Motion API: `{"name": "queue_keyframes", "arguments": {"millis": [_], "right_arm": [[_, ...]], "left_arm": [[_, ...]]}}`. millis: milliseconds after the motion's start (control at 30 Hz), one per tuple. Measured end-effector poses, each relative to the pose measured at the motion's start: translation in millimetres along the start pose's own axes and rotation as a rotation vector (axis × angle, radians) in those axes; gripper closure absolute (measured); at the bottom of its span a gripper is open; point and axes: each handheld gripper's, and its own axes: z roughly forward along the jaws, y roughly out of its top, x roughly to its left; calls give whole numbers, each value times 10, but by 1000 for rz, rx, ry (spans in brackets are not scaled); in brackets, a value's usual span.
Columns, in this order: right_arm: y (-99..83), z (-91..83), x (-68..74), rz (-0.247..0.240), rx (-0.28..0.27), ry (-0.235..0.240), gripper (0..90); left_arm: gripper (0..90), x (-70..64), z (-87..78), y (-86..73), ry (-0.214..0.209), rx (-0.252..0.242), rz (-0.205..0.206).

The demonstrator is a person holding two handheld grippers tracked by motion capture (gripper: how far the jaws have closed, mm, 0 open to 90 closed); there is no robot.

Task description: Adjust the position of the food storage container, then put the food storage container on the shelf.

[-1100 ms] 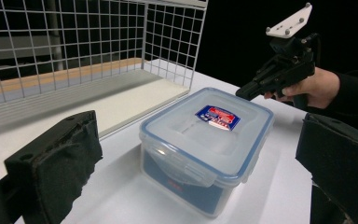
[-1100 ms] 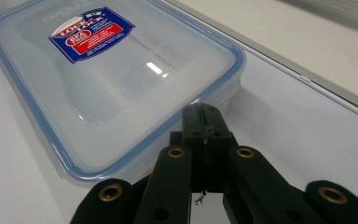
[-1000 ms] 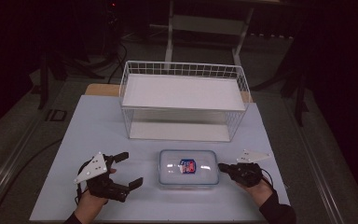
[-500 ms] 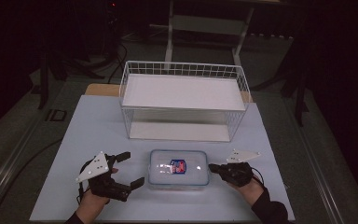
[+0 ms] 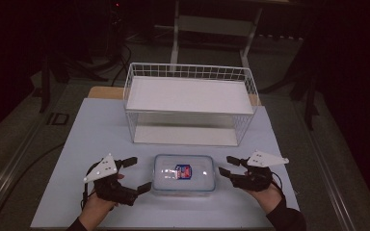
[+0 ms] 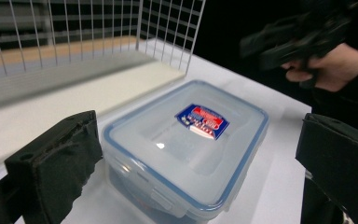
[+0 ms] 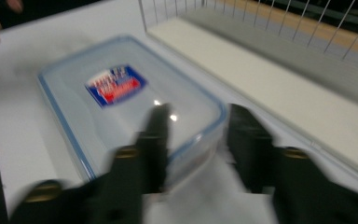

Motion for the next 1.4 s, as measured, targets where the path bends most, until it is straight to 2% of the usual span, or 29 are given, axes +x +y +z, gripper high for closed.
{"name": "queue_keyframes", "arguments": {"millis": [33, 100, 133, 200, 233, 300, 333, 433, 500, 567, 667, 733, 833, 933, 1000, 1067, 1167, 1233, 1300, 1400], "right_arm": [[0, 0, 0, 0, 0, 0, 316], [27, -33, 30, 0, -31, -7, 166], [43, -44, 45, -12, -33, 5, 112], [70, -69, 71, -14, -63, -11, 115], [89, -83, 78, -14, -69, -12, 112], [107, -111, 113, -53, -103, -47, 118], [119, -118, 120, -82, -104, -45, 135], [147, -128, 134, -120, -101, -35, 150], [150, -133, 140, -142, -122, -35, 156], [155, -155, 146, -108, -105, -46, 162], [147, -195, 186, -100, -115, -75, 162], [139, -214, 199, -98, -122, -84, 161], [135, -207, 210, -82, -106, -94, 119], [110, -158, 218, -71, -76, -88, 97], [78, -109, 233, -84, -34, -90, 97], [56, -80, 238, -80, -23, -76, 97], [39, -54, 234, -58, -11, -64, 98], [37, -53, 219, -44, -9, -63, 104], [35, -53, 200, -27, 0, -55, 117], [13, -39, 162, 18, 19, -30, 136]], "left_arm": [[0, 15, 13, 14, 3, 15, -12], [0, 56, 39, 47, 0, 30, -60], [0, 83, 55, 62, 8, 40, -88], [0, 145, 97, 80, -2, 62, -143], [0, 167, 122, 82, 7, 72, -157], [0, 215, 181, 75, 0, 105, -170], [0, 238, 210, 66, -1, 119, -183], [0, 327, 309, 30, -22, 161, -250], [0, 390, 378, 11, -32, 196, -303], [5, 459, 444, -2, -42, 254, -357], [23, 555, 523, -43, -73, 309, -457], [23, 621, 553, -83, -100, 329, -536], [64, 690, 564, -134, -103, 341, -607], [133, 737, 563, -181, -107, 363, -649], [160, 757, 565, -213, -125, 371, -669], [211, 769, 572, -241, -139, 379, -693], [273, 776, 599, -274, -171, 401, -709], [337, 801, 606, -299, -217, 384, -743], [424, 794, 610, -297, -243, 375, -749], [478, 785, 585, -261, -241, 379, -715]]}}
